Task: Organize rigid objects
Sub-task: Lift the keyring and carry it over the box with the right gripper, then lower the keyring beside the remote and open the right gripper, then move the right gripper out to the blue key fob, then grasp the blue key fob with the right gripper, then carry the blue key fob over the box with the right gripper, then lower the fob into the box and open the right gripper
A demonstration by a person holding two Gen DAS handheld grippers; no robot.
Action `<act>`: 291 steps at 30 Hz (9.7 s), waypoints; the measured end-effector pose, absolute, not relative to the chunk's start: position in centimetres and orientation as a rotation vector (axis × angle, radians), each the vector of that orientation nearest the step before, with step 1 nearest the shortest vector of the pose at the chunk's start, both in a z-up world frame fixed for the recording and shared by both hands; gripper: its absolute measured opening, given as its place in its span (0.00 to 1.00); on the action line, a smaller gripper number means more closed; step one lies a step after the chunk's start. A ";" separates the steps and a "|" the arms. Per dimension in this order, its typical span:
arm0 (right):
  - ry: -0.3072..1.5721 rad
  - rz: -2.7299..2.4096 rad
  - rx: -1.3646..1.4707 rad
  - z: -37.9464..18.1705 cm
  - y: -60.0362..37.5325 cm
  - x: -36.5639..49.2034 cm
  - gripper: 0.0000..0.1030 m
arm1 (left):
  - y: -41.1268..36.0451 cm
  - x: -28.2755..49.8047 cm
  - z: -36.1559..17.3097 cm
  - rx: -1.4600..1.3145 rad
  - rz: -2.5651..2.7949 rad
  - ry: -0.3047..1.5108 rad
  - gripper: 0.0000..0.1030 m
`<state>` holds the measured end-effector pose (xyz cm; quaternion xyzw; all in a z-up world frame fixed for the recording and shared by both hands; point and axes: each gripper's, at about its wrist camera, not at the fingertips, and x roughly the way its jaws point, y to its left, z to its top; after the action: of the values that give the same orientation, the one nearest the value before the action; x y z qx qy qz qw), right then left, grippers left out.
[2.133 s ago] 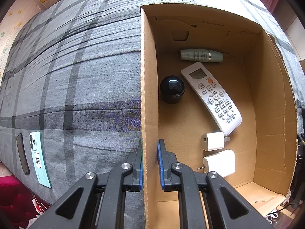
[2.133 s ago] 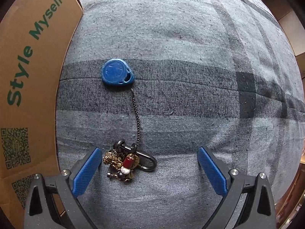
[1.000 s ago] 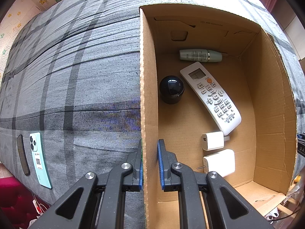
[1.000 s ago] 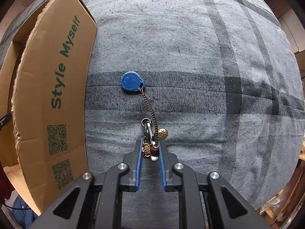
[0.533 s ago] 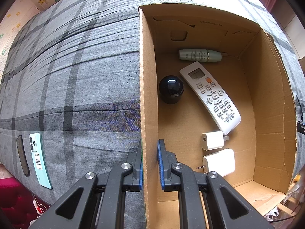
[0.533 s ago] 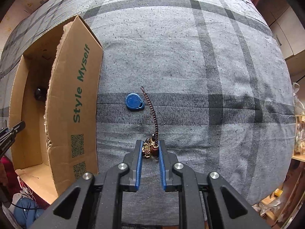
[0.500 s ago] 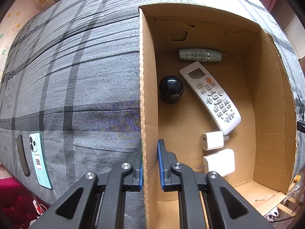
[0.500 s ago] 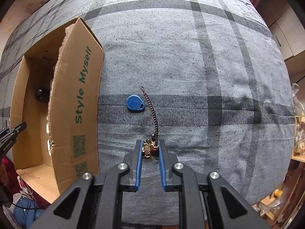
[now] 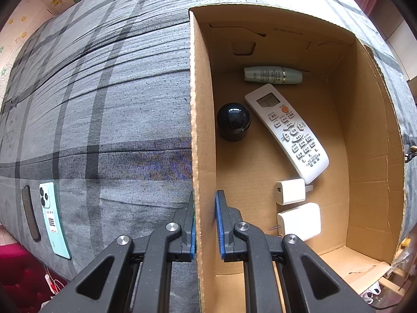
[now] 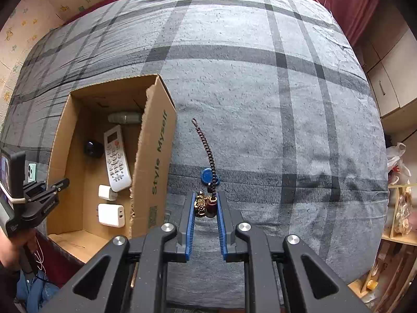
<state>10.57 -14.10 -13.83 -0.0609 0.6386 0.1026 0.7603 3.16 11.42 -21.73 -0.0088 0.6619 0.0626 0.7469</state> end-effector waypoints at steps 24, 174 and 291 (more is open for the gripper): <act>1.244 0.499 -0.209 -5.2 -3.3 10.0 0.15 | 11.6 3.2 -21.8 -0.034 0.131 1.449 0.12; 1.435 0.192 -0.223 -25.0 -14.3 13.6 1.00 | 11.6 2.9 -21.9 -0.035 0.162 1.443 0.12; 1.447 0.623 -0.422 -23.1 4.8 8.4 0.35 | 11.9 3.3 -22.0 -0.059 0.141 1.456 0.12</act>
<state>8.36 4.83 -23.10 -0.1886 0.6460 0.2780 0.6855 3.28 11.93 -21.96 -0.0270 0.6648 0.0643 0.7437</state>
